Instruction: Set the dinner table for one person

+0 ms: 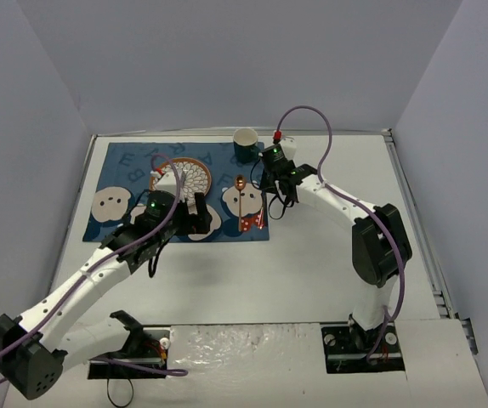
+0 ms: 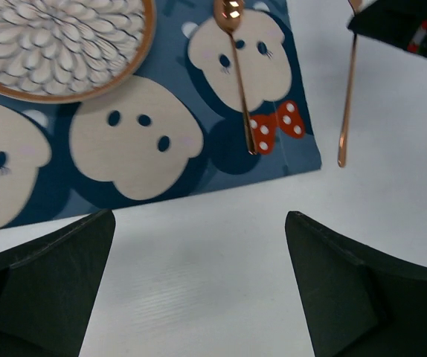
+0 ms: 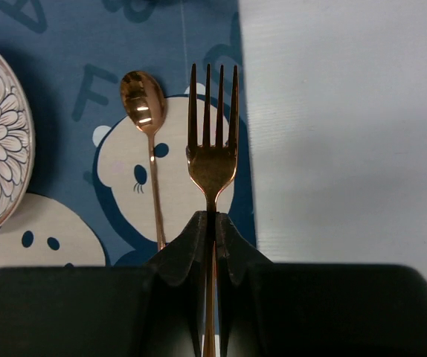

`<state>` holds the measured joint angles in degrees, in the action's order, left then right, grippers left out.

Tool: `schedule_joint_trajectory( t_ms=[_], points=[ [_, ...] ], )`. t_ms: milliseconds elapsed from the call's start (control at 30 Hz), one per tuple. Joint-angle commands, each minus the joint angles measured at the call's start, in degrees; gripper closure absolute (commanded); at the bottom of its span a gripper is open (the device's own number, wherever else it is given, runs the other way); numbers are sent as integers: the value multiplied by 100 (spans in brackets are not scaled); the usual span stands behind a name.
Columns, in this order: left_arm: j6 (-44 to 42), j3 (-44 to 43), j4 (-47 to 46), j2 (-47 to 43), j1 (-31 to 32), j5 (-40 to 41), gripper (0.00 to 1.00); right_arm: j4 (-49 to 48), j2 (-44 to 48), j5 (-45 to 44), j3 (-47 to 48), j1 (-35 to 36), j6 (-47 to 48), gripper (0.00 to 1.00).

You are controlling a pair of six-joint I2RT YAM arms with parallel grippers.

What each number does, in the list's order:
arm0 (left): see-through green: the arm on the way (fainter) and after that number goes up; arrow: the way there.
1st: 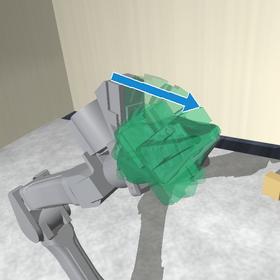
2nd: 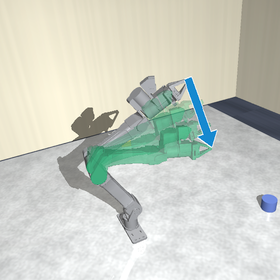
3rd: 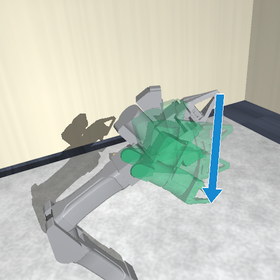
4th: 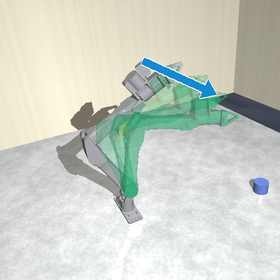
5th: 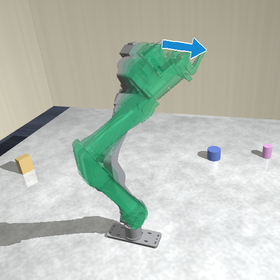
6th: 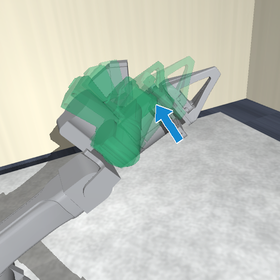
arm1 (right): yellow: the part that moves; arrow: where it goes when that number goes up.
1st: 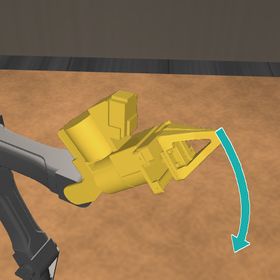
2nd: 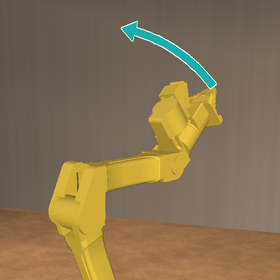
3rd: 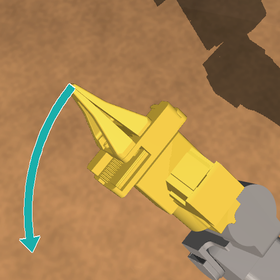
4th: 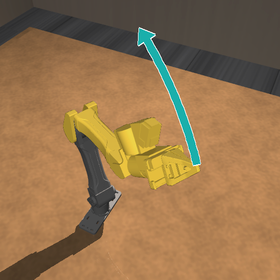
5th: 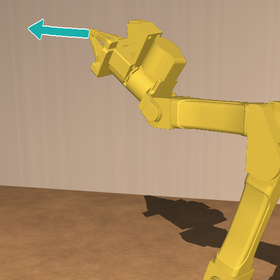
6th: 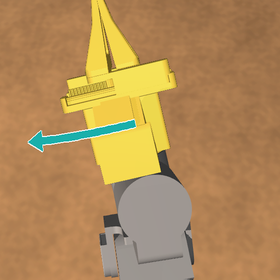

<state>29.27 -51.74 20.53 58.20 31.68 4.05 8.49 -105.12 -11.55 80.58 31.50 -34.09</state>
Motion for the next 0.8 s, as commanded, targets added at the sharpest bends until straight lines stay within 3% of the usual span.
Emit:
schedule_joint_trajectory(
  t_ms=[0,233,767],
  points=[
    [643,288,-1816,458,552,-53,7,52,218,-94,395,164,-325,100],
    [753,216,-2883,1355,1378,61,11,62,349,34,494,283,-478,100],
    [906,244,-4124,2455,1472,-405,36,30,616,243,414,339,-643,100]
  ],
)
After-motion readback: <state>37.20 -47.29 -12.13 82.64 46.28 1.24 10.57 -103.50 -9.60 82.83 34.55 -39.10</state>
